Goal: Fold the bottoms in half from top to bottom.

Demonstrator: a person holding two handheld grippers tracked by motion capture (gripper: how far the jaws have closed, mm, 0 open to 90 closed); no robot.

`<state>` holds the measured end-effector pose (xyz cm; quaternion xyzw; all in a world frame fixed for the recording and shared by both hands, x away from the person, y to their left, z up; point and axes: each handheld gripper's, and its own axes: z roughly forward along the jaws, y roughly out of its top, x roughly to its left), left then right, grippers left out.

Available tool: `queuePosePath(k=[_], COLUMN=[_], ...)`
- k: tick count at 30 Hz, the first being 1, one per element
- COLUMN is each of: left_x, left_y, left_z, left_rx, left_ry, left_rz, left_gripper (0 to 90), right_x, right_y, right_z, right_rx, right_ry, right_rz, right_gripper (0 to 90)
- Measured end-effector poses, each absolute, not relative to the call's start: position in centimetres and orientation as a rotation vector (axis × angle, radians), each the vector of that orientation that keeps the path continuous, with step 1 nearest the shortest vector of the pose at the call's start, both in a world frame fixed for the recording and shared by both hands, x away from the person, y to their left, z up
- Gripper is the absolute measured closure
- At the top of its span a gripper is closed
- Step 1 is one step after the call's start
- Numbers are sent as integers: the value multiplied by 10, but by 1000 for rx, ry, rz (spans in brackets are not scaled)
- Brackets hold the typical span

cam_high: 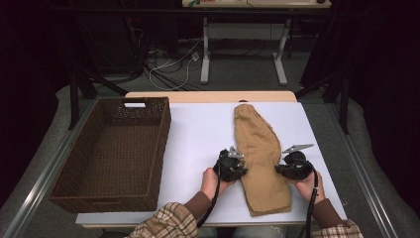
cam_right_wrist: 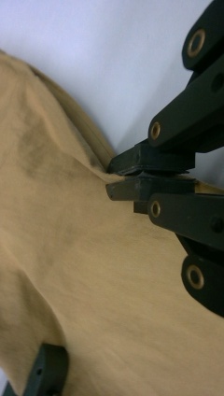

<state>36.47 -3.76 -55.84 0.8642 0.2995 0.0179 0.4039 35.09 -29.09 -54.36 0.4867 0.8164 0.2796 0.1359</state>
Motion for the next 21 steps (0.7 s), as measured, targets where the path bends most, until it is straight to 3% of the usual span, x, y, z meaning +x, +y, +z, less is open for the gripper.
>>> queuePosePath(k=[9, 11, 13, 16, 21], left_x=[362, 364, 367, 370, 376], left_y=[-29, -29, -28, -27, -30], left_z=[-556, -556, -557, -555, -555], left_rx=[2177, 2179, 2182, 2162, 2167], left_ry=[752, 764, 804, 844, 896], left_rz=[31, 17, 35, 55, 52], left_gripper=[849, 774, 585, 438, 382], right_x=[349, 351, 354, 360, 380], right_y=[-285, -287, -289, -291, -293], right_z=[-542, -542, -542, -542, -540], right_rx=[1389, 1390, 1409, 1416, 1469], right_ry=[2428, 2436, 2419, 2363, 2285], right_rz=[787, 801, 823, 820, 840], right_gripper=[858, 782, 641, 472, 360])
